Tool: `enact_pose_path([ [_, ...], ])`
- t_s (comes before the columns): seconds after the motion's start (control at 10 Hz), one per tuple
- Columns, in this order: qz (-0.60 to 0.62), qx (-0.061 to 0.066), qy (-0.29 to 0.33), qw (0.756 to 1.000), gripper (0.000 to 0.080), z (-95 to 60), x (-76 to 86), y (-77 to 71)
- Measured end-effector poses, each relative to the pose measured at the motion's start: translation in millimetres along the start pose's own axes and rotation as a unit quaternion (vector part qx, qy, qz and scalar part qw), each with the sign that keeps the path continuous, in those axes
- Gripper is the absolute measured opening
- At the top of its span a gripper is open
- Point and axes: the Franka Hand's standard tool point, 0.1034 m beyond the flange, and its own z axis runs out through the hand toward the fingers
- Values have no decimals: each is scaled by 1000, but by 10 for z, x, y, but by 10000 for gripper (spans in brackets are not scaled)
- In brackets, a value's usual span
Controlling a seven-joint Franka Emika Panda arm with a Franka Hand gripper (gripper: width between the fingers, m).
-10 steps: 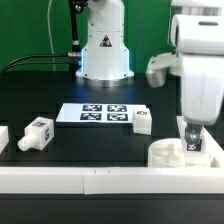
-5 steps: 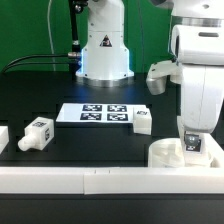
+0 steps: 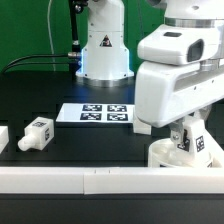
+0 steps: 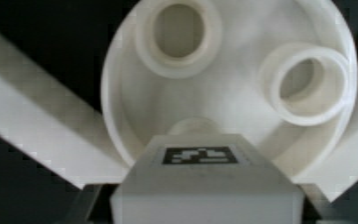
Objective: Assemble stool
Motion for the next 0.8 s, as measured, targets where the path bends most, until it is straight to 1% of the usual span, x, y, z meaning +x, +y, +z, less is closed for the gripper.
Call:
enact_pose_path([
  [0.1,68,8,1,998,334,-3,1,-7],
  [0.2,71,5,1,997,334,-10,-1,3],
  [0.4,144,6,0,990,334,-4,-1,-7],
  [0.5,218,8,0,976,334,-5,9,-33],
  [0.6,297,8,-1,955,334,-4,25,-79],
  [0.7,356,11,-1,935,334,-5,31,-90],
  [0.8,454,24,5,891,334,2,45,-105],
])
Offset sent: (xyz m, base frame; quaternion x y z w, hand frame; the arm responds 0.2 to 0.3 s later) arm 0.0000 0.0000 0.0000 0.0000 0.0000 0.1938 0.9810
